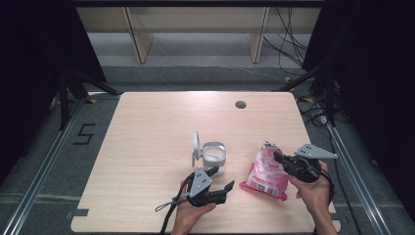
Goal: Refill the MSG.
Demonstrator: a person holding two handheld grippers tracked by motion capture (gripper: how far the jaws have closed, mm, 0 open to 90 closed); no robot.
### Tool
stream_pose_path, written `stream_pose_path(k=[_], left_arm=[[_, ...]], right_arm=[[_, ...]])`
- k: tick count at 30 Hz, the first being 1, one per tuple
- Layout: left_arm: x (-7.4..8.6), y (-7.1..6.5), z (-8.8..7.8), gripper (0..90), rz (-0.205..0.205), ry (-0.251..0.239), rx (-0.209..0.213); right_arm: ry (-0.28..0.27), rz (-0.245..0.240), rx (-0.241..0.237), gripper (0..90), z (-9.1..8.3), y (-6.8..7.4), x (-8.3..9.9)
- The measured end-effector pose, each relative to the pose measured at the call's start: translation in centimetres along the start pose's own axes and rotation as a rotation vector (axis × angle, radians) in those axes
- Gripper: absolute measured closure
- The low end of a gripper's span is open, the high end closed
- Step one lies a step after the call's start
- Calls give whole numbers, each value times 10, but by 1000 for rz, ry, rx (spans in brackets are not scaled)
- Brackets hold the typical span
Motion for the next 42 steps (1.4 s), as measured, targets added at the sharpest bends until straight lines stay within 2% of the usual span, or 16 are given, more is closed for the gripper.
stream_pose_path(k=[8, 9, 10, 15, 18, 21, 23, 24, 28, 29, 32, 33, 39, 40, 41, 42], left_arm=[[1, 1, -1, 295, -3, -5, 2], [1, 1, -1, 294, -6, -6, -1], [1, 1, -3, 294, -7, 2, -8], [0, 3, -3, 293, -7, -2, -9], [0, 5, -5, 292, 21, 8, -6], [0, 4, -6, 292, -6, -4, -15], [0, 5, -7, 292, -11, -6, -16], [0, 6, -8, 293, -6, -7, -21], [0, 8, -9, 294, -12, -15, -23], [0, 8, -9, 295, -17, -17, -23], [1, 8, -10, 297, -14, -2, -28], [1, 8, -10, 297, -12, -1, -28], [1, 11, -11, 296, 1, -5, -22], [1, 11, -12, 296, -15, -4, -33], [2, 12, -13, 296, -15, 4, -38], [2, 12, -13, 296, -14, -5, -33]], right_arm=[[25, -15, 19, 895, 2, -7, 9], [53, 4, 31, 894, 0, -6, 11], [35, -30, 33, 891, 3, -10, 12], [73, 15, 53, 882, 2, -13, 20], [66, 7, 48, 874, 3, -16, 23], [75, 21, 47, 863, 3, -15, 25], [70, 9, 52, 840, 3, -18, 27], [75, 34, 54, 820, 3, -17, 28], [67, 12, 72, 774, 3, -22, 29], [75, 36, 66, 763, 1, -19, 29], [69, 18, 74, 731, 1, -21, 29], [78, 47, 79, 718, -1, -19, 29], [77, 46, 100, 613, -6, -19, 32], [77, 46, 100, 613, -6, -19, 32], [88, 97, 128, 558, -9, -20, 32], [88, 97, 128, 558, -9, -20, 32]])
Point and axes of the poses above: each handheld gripper's, and its own axes: z roughly forward along the jaws, x roughly out of its underside, y roughly to its left, the point moved 4 cm from there along z, roughly forward along the jaws, and after that the axes turned 15 degrees about x, right-handed, at the moved point
